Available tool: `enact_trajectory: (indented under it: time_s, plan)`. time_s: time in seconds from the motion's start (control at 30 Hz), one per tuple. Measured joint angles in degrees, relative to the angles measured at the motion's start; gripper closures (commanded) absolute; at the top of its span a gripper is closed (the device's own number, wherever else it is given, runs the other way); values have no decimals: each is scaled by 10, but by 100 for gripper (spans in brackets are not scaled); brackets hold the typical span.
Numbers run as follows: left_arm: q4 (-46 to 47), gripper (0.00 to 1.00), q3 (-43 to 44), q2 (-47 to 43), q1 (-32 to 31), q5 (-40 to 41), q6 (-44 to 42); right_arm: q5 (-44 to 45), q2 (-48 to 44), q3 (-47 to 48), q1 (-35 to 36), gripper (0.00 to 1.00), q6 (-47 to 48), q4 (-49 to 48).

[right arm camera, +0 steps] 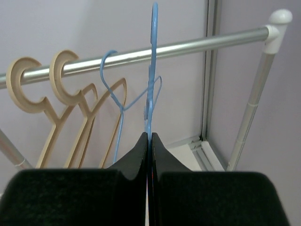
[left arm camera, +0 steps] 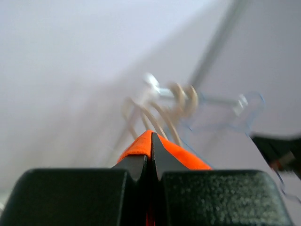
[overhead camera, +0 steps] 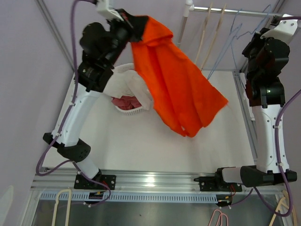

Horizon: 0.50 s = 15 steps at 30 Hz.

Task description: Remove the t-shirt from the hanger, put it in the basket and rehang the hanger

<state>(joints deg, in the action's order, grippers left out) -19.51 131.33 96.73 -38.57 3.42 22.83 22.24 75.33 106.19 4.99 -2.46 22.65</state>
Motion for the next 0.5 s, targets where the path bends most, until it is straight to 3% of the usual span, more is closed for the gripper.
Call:
enact_trajectory:
  time_s: [0.17,0.3,0.5]
  plan:
    - [137,99,-3,2,128,13,-7,-5,38,1,-18,100,19,-90]
    - [192,99,91,88,207,-17,19,-22,103,36,-40,100,21,-141]
    - [212,99,79,174,245,-67,50,-48,198,81,-60,100,21,-179]
